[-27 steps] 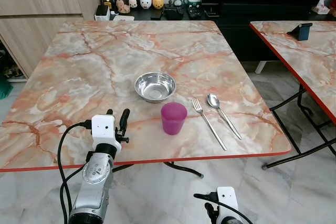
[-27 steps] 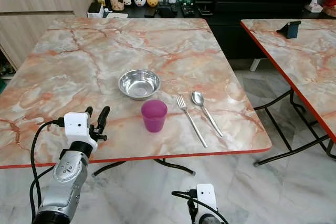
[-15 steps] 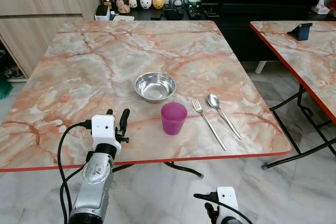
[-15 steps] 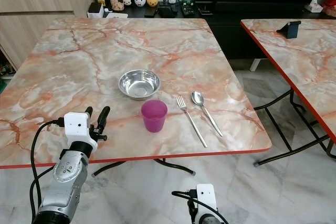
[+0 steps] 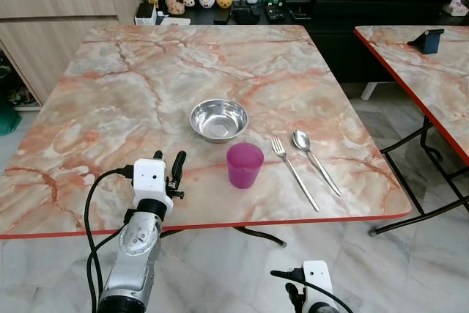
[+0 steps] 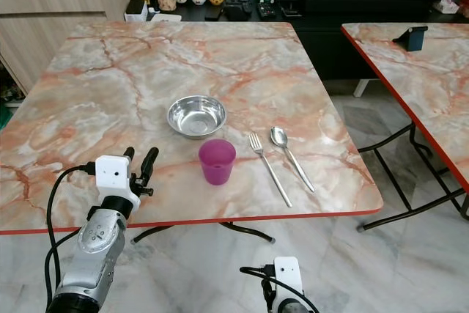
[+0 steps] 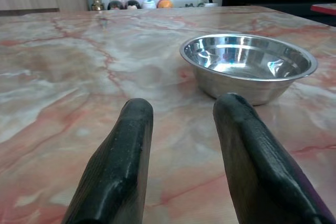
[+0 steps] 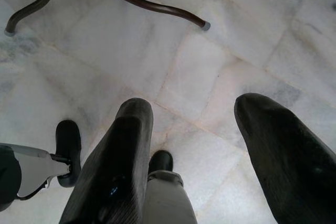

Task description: Setting the table

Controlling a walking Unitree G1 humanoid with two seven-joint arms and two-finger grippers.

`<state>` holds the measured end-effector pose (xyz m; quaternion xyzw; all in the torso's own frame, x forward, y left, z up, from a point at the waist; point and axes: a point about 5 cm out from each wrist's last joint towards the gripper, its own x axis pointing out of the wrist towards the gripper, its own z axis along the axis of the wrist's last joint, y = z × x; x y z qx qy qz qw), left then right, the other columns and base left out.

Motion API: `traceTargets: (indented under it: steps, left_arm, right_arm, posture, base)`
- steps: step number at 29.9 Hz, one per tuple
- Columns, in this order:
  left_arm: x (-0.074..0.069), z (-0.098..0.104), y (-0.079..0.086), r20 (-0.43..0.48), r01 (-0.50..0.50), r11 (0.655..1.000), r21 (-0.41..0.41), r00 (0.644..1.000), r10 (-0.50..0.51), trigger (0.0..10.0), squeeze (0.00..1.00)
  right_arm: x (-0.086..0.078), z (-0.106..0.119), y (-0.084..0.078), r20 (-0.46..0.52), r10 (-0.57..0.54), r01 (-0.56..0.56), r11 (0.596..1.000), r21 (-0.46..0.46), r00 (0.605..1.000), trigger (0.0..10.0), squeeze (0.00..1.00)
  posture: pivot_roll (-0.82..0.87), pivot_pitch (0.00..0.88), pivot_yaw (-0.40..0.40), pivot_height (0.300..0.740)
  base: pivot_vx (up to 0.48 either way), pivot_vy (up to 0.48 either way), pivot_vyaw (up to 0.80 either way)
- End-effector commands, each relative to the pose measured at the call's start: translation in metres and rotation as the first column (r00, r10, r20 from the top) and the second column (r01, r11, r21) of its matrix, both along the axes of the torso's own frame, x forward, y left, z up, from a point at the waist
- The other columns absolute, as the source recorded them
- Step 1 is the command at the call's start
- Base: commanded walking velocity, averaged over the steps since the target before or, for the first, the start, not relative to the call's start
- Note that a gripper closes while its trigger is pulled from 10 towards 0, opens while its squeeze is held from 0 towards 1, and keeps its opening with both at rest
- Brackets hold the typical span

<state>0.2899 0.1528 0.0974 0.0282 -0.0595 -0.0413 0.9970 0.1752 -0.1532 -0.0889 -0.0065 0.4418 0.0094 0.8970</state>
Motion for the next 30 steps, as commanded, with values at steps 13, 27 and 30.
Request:
traceTargets:
  steps: [13,27,30]
  left_arm:
    - [0.0,0.0017,-0.0003,0.003,0.003,1.0,-0.012,1.0,-0.003,10.0,0.0]
    - [0.0011,0.0027,0.0005,-0.006,0.011,0.998,-0.06,1.0,-0.011,10.0,0.0]
    - [0.0014,0.004,0.0005,0.0,0.014,0.998,-0.062,1.0,-0.014,10.0,0.0]
  right_arm:
    - [0.0018,0.0011,-0.001,0.013,-0.01,0.01,1.0,0.002,1.0,10.0,0.0]
    - [0.0015,0.0009,-0.0014,0.009,-0.011,0.011,1.0,-0.001,1.0,10.0,0.0]
    - [0.0015,0.0009,-0.0015,0.009,-0.01,0.01,1.0,-0.002,1.0,10.0,0.0]
  posture:
    - [0.09,0.0,-0.081,0.74]
    - [0.1,0.0,-0.082,0.74]
    - [0.1,0.0,-0.082,0.74]
  base:
    - [0.0,0.0,0.0]
    - [0.0,0.0,0.0]
    - [0.12,0.0,0.0]
